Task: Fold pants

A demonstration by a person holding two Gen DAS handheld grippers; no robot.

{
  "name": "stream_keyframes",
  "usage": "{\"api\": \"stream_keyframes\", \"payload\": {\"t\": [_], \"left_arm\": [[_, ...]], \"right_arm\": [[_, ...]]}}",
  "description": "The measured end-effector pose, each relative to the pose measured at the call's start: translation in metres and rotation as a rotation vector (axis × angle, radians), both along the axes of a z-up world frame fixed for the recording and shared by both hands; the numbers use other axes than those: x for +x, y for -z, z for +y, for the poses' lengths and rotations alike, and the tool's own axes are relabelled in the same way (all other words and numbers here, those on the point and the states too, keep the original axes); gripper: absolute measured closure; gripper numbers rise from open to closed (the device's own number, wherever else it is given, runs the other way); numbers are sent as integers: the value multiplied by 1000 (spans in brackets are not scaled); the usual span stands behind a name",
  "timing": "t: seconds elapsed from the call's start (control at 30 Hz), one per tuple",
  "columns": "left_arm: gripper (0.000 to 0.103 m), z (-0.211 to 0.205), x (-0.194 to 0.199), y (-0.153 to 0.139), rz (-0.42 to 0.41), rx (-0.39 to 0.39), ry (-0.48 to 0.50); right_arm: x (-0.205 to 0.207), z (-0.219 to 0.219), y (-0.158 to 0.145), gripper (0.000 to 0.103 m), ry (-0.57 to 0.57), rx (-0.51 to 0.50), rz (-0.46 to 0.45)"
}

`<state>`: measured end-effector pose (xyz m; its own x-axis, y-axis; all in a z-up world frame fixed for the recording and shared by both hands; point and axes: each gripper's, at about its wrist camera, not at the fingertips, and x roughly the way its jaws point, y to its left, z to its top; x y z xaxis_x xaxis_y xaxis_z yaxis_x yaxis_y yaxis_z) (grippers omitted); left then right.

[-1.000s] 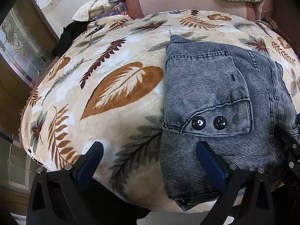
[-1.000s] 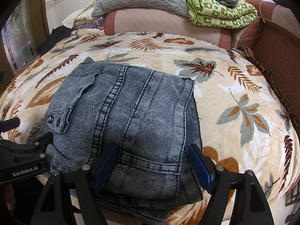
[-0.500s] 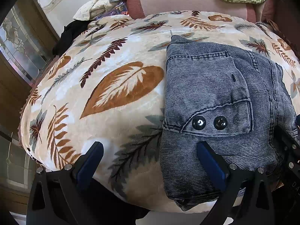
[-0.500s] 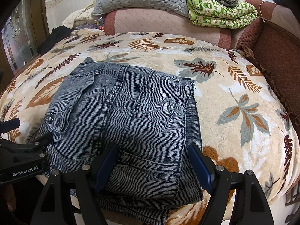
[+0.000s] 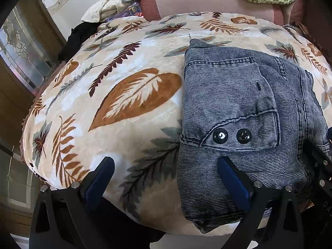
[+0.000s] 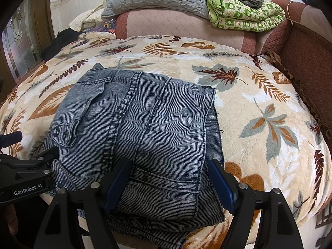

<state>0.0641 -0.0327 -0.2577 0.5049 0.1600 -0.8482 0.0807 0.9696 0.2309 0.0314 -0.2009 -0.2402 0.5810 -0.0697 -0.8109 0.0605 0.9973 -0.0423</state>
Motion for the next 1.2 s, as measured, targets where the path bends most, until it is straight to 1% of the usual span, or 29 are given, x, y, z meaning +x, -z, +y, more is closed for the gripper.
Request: {"api": "stream_keyframes", "payload": {"t": [1.2], "left_arm": [[3, 0, 1, 0, 6, 2, -3]], "right_arm": [[0, 1, 1, 22, 2, -2, 0]]}}
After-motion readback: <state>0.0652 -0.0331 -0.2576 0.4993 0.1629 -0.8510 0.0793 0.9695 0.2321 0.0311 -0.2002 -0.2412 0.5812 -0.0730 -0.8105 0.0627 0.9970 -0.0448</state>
